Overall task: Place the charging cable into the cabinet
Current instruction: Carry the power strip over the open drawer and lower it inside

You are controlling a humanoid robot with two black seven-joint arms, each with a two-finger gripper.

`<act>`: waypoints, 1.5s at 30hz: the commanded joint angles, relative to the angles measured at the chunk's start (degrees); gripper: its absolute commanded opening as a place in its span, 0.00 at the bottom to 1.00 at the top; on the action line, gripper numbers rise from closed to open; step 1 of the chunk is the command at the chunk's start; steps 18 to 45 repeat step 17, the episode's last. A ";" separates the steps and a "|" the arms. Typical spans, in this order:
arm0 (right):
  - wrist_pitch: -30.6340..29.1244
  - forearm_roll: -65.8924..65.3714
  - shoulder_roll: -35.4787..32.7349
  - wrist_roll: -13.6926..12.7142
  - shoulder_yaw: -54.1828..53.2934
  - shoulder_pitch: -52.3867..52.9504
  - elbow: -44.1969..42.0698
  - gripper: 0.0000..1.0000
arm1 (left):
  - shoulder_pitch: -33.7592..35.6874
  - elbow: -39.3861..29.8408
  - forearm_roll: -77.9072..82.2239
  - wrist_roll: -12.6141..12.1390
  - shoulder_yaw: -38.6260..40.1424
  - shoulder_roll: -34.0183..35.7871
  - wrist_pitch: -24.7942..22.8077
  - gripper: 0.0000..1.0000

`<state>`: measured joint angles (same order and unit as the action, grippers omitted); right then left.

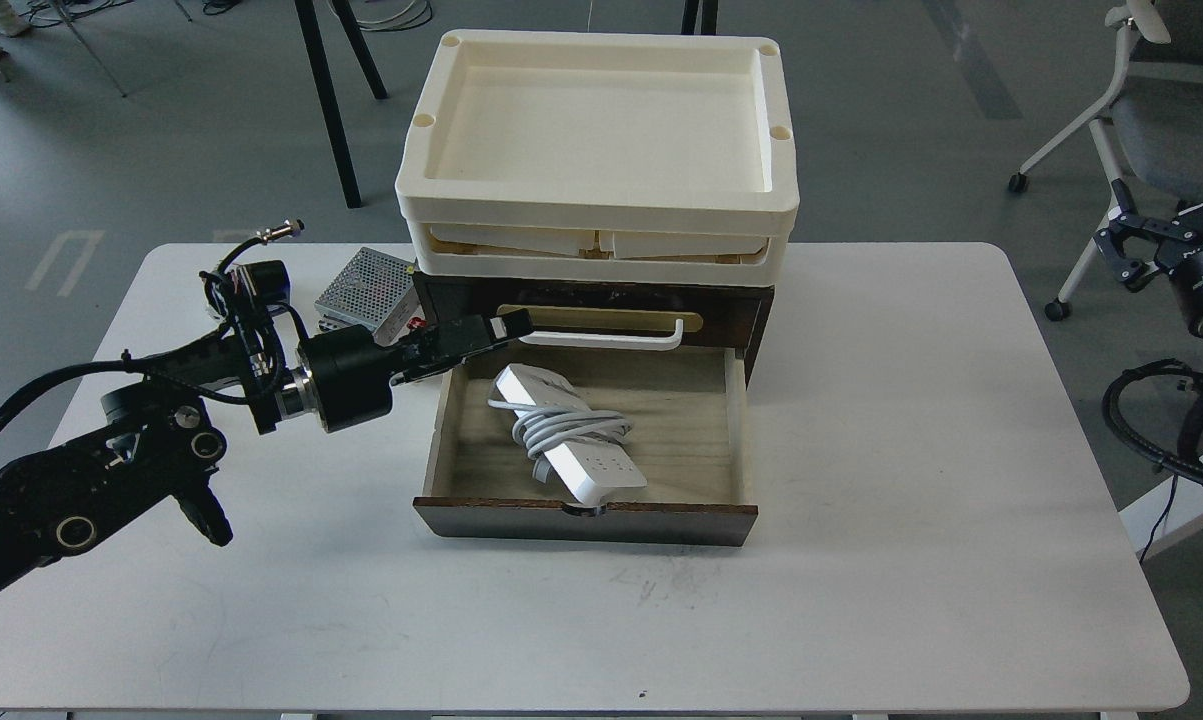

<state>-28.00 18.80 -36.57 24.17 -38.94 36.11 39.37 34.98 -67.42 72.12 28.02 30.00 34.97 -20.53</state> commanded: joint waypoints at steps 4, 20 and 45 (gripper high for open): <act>0.00 -0.08 0.01 0.00 -0.43 0.01 0.26 1.00 | -0.18 -0.08 -20.74 -0.02 1.64 8.35 -0.91 0.96; 0.00 -0.43 0.97 0.87 -4.13 4.23 11.33 1.00 | 0.87 13.45 -77.12 -0.02 12.63 8.46 -7.47 0.98; 0.00 -0.43 0.97 0.87 -4.13 4.23 11.33 1.00 | 0.87 13.45 -77.12 -0.02 12.63 8.46 -7.47 0.98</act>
